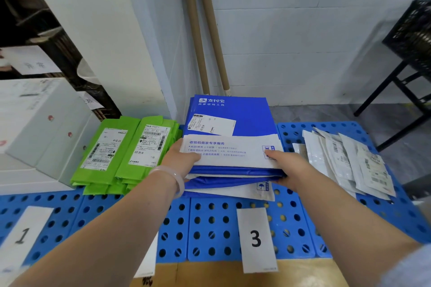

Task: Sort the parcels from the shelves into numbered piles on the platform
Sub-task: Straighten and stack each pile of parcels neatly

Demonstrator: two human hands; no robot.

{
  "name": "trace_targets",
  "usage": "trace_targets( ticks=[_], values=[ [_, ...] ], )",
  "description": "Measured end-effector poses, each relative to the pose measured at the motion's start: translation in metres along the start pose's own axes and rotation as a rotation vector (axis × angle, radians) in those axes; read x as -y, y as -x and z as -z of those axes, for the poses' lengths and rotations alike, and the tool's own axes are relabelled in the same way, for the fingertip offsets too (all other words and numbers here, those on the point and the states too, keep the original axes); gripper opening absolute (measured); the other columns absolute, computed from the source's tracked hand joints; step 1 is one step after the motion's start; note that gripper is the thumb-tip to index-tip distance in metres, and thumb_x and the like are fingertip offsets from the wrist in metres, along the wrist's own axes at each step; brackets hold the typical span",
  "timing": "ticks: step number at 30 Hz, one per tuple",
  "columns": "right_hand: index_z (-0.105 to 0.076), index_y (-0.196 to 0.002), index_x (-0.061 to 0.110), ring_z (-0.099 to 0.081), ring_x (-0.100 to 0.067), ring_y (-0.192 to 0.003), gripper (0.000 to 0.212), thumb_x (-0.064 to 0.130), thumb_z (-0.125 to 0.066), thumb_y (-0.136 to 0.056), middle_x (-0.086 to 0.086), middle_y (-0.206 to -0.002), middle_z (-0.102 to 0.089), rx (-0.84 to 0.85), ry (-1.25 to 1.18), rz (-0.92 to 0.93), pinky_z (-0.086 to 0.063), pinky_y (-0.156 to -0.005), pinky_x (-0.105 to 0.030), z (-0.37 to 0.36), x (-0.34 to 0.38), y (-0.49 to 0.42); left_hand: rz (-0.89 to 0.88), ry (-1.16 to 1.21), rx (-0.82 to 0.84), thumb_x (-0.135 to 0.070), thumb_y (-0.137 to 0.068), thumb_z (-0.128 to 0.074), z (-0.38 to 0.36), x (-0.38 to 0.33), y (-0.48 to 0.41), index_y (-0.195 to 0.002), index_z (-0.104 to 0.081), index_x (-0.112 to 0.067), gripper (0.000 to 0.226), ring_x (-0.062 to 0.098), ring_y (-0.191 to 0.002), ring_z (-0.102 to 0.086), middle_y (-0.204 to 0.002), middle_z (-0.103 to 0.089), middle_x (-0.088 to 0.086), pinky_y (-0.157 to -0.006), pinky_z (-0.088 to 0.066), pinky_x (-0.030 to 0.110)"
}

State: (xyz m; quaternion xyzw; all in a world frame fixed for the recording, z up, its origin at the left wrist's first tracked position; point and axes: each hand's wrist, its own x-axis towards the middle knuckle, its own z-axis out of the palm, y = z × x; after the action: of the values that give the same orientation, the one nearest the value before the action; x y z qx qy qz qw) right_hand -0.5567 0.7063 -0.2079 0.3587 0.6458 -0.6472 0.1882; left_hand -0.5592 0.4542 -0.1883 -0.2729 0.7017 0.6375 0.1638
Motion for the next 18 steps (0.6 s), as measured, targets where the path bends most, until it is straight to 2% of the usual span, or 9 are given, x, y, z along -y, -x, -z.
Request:
trace_targets(
  ticks=[2, 4, 6, 9, 12, 15, 16, 17, 18],
  values=[
    [-0.063, -0.097, 0.014, -0.065, -0.032, -0.100, 0.017, 0.025, -0.069, -0.086, -0.012, -0.107, -0.068, -0.002, -0.014, 0.024, -0.057, -0.083, -0.049, 0.001, 0.004, 0.000, -0.038, 0.002, 0.021, -0.005, -0.089, -0.060, 0.000, -0.005, -0.002, -0.111, -0.054, -0.033, 0.036, 0.023, -0.109, -0.058, -0.116, -0.062, -0.003, -0.078, -0.058, 0.043],
    [-0.062, -0.098, 0.012, -0.065, -0.033, -0.100, 0.019, 0.026, -0.069, -0.087, -0.012, -0.106, -0.068, -0.013, -0.011, 0.048, -0.055, -0.085, -0.053, 0.002, 0.007, 0.001, -0.073, 0.002, 0.047, -0.005, -0.088, -0.061, 0.001, -0.010, -0.006, -0.102, -0.058, -0.035, 0.033, 0.025, -0.109, -0.059, -0.116, -0.064, -0.001, -0.080, -0.057, 0.046],
    [-0.061, -0.101, 0.011, -0.065, -0.033, -0.099, 0.022, 0.026, -0.069, -0.087, -0.012, -0.107, -0.068, -0.029, -0.021, 0.060, -0.058, -0.080, -0.050, 0.003, 0.005, 0.001, -0.102, -0.007, 0.081, -0.004, -0.088, -0.062, 0.002, -0.013, -0.009, -0.098, -0.059, -0.036, 0.033, 0.025, -0.107, -0.061, -0.113, -0.066, -0.001, -0.081, -0.057, 0.049],
    [-0.060, -0.100, 0.012, -0.065, -0.030, -0.098, 0.021, 0.026, -0.069, -0.087, -0.010, -0.105, -0.067, -0.044, -0.026, 0.049, -0.058, -0.077, -0.045, 0.003, -0.003, 0.002, -0.141, -0.061, 0.106, -0.003, -0.088, -0.062, 0.002, -0.013, -0.014, -0.107, -0.056, -0.034, 0.037, 0.024, -0.104, -0.061, -0.104, -0.065, -0.005, -0.085, -0.056, 0.050],
    [-0.060, -0.097, 0.012, -0.064, -0.029, -0.097, 0.018, 0.025, -0.069, -0.088, -0.010, -0.104, -0.067, -0.050, -0.004, 0.021, -0.056, -0.084, -0.047, 0.003, -0.013, 0.001, -0.055, -0.097, 0.134, -0.005, -0.088, -0.064, 0.004, 0.001, -0.021, -0.123, -0.050, -0.032, 0.046, 0.024, -0.108, -0.060, -0.114, -0.064, -0.002, -0.087, -0.055, 0.050],
    [-0.060, -0.100, 0.014, -0.062, -0.030, -0.100, 0.021, 0.028, -0.069, -0.087, -0.009, -0.107, -0.066, -0.050, 0.045, 0.011, -0.053, -0.090, -0.050, 0.002, -0.020, 0.000, 0.005, -0.211, 0.086, -0.020, -0.082, -0.074, 0.013, 0.020, -0.027, -0.147, -0.029, -0.024, 0.080, 0.026, -0.117, -0.056, -0.130, -0.057, 0.000, -0.099, -0.047, 0.048],
    [-0.060, -0.101, 0.015, -0.062, -0.030, -0.101, 0.023, 0.029, -0.069, -0.086, -0.009, -0.109, -0.066, -0.052, 0.057, 0.009, -0.053, -0.090, -0.051, 0.002, -0.021, 0.000, 0.017, -0.254, 0.073, -0.027, -0.078, -0.077, 0.016, 0.025, -0.030, -0.149, -0.026, -0.022, 0.088, 0.027, -0.118, -0.055, -0.134, -0.055, 0.001, -0.100, -0.046, 0.047],
    [-0.060, -0.104, 0.015, -0.061, -0.031, -0.102, 0.025, 0.030, -0.069, -0.086, -0.009, -0.110, -0.065, -0.059, 0.068, 0.008, -0.053, -0.090, -0.052, 0.002, -0.021, 0.000, 0.027, -0.281, 0.075, -0.033, -0.075, -0.079, 0.018, 0.029, -0.033, -0.147, -0.030, -0.022, 0.088, 0.027, -0.118, -0.056, -0.135, -0.055, 0.002, -0.101, -0.046, 0.047],
    [-0.059, -0.105, 0.015, -0.061, -0.031, -0.102, 0.027, 0.032, -0.068, -0.086, -0.009, -0.110, -0.064, -0.066, 0.081, 0.007, -0.053, -0.090, -0.052, 0.002, -0.021, 0.000, 0.029, -0.292, 0.103, -0.036, -0.074, -0.078, 0.018, 0.031, -0.036, -0.141, -0.040, -0.023, 0.079, 0.027, -0.116, -0.057, -0.133, -0.057, 0.001, -0.101, -0.045, 0.046]
  ],
)
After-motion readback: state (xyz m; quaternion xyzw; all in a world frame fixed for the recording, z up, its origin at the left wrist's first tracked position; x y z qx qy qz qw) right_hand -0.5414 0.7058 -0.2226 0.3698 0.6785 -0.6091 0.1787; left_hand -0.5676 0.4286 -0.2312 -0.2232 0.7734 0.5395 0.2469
